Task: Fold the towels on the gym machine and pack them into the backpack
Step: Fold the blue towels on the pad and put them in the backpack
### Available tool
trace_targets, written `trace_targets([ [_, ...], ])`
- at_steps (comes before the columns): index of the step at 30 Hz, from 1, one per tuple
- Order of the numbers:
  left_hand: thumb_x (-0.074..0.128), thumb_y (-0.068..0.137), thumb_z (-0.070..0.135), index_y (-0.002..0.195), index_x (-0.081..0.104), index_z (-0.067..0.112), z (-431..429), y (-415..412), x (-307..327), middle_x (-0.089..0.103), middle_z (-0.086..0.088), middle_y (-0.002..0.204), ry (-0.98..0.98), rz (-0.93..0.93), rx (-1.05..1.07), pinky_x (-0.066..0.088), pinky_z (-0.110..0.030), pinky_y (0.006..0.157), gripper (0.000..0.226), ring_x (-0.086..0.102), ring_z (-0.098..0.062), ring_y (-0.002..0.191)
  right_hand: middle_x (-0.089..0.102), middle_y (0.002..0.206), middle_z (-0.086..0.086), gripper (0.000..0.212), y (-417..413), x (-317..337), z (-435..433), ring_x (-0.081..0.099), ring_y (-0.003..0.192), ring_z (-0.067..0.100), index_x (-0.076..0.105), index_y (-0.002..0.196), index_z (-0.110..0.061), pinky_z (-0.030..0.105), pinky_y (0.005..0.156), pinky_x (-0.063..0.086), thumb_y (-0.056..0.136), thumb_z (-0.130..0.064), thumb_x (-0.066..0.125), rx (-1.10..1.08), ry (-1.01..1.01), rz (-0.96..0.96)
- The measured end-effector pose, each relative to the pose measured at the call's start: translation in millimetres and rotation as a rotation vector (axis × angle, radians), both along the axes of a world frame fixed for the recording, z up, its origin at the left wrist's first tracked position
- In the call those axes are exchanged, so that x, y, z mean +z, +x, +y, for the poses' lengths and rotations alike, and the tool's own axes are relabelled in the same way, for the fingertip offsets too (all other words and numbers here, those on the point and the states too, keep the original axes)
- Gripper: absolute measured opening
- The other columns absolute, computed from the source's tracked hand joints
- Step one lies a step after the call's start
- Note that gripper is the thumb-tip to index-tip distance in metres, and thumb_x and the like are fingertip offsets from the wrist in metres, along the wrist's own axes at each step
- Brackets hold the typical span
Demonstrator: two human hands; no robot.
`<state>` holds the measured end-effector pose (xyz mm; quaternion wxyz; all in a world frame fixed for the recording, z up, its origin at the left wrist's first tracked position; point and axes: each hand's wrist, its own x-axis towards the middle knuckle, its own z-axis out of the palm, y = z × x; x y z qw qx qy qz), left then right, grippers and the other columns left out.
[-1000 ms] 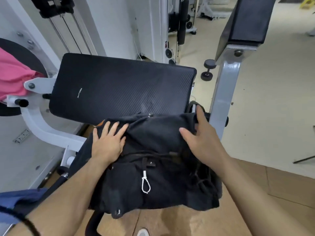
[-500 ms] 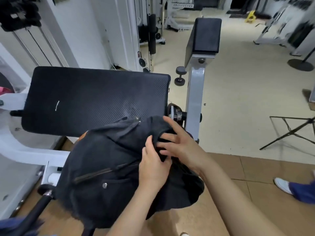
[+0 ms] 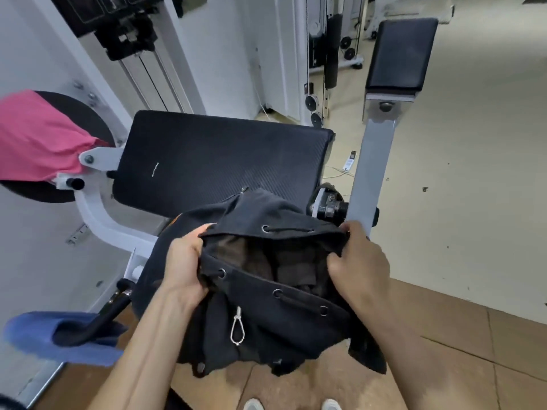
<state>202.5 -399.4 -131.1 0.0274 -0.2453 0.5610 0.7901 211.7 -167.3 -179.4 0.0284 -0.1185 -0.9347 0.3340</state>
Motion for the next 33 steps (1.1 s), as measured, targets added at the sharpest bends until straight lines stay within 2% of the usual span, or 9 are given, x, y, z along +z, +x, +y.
trace_targets([
  [3,0.025,0.071,-0.012,0.084,0.071,0.018,-7,7,10,0.068,-0.01,0.07,-0.355,0.009,-0.071,0.045,-0.022,0.041,0.057,0.063,-0.025,0.053,0.05,0.069,-0.002,0.056,-15,9,-1,0.047,0.064,0.025,0.037,0.13,-0.027,0.031,0.057,0.039,0.081,-0.007,0.054,0.068,0.14,0.02],
  [5,0.032,0.072,-0.012,0.092,0.068,0.028,-4,11,-3,0.068,-0.001,0.083,-0.727,0.052,-0.136,0.048,-0.029,0.056,0.058,0.064,-0.027,0.076,0.051,0.068,-0.003,0.061,-19,2,4,0.046,0.059,0.022,0.032,0.135,-0.029,0.031,0.054,0.039,0.082,-0.006,0.052,0.156,0.168,-0.025],
  [8,0.043,0.082,0.001,0.139,0.044,0.037,17,24,-49,0.06,0.004,0.111,-1.438,0.091,-0.401,0.045,-0.033,0.089,0.067,0.056,-0.022,0.106,0.055,0.079,-0.009,0.068,-17,-8,19,0.05,0.063,0.013,0.019,0.145,-0.037,0.028,0.054,0.041,0.089,-0.018,0.053,0.345,0.145,-0.078],
  [11,0.041,0.092,0.011,0.152,0.012,0.035,43,30,-99,0.05,-0.001,0.117,-1.83,-0.056,-0.683,0.042,-0.04,0.089,0.071,0.054,-0.024,0.109,0.044,0.069,-0.016,0.073,-18,-9,22,0.046,0.061,0.0,0.011,0.15,-0.036,0.016,0.051,0.027,0.092,-0.03,0.056,0.493,0.03,-0.175],
  [14,0.045,0.091,0.01,0.151,0.014,0.029,53,23,-116,0.046,-0.004,0.123,-1.804,-0.215,-0.844,0.041,-0.043,0.093,0.071,0.052,-0.025,0.113,0.05,0.071,-0.011,0.081,-17,-11,16,0.052,0.064,0.003,0.001,0.152,-0.034,0.019,0.055,0.035,0.093,-0.038,0.055,0.575,0.022,-0.239],
  [18,0.047,0.083,0.017,0.146,0.02,0.031,40,25,-93,0.045,-0.006,0.121,-1.473,-0.22,-0.903,0.042,-0.045,0.097,0.07,0.047,-0.03,0.117,0.061,0.065,-0.002,0.078,-20,10,24,0.058,0.058,0.01,-0.008,0.148,-0.045,0.029,0.059,0.049,0.095,-0.04,0.049,0.631,0.139,-0.319],
  [21,0.045,0.081,0.023,0.147,0.025,0.038,16,46,-75,0.047,0.004,0.126,-1.337,-0.053,-0.758,0.045,-0.038,0.097,0.071,0.045,-0.019,0.118,0.06,0.063,-0.009,0.056,-17,35,21,0.056,0.061,0.007,0.02,0.146,-0.044,0.029,0.059,0.049,0.095,-0.041,0.046,0.596,0.305,-0.204],
  [24,0.046,0.087,0.024,0.136,0.048,0.038,-14,66,-59,0.053,0.017,0.124,-1.189,0.067,-0.491,0.043,-0.026,0.098,0.051,0.05,-0.003,0.113,0.058,0.062,-0.021,0.034,-14,57,-6,0.054,0.057,0.007,0.053,0.127,-0.038,0.028,0.056,0.044,0.093,-0.036,0.053,0.627,0.188,-0.069],
  [33,0.047,0.094,0.017,0.102,0.07,0.032,-169,152,-46,0.069,0.02,0.094,-1.168,-0.012,-0.178,0.047,-0.02,0.078,0.028,0.06,0.001,0.087,0.062,0.069,-0.015,0.019,27,73,-196,0.058,0.068,0.006,0.065,0.107,-0.036,0.019,0.062,0.044,0.091,-0.027,0.06,0.937,0.048,0.006],
])
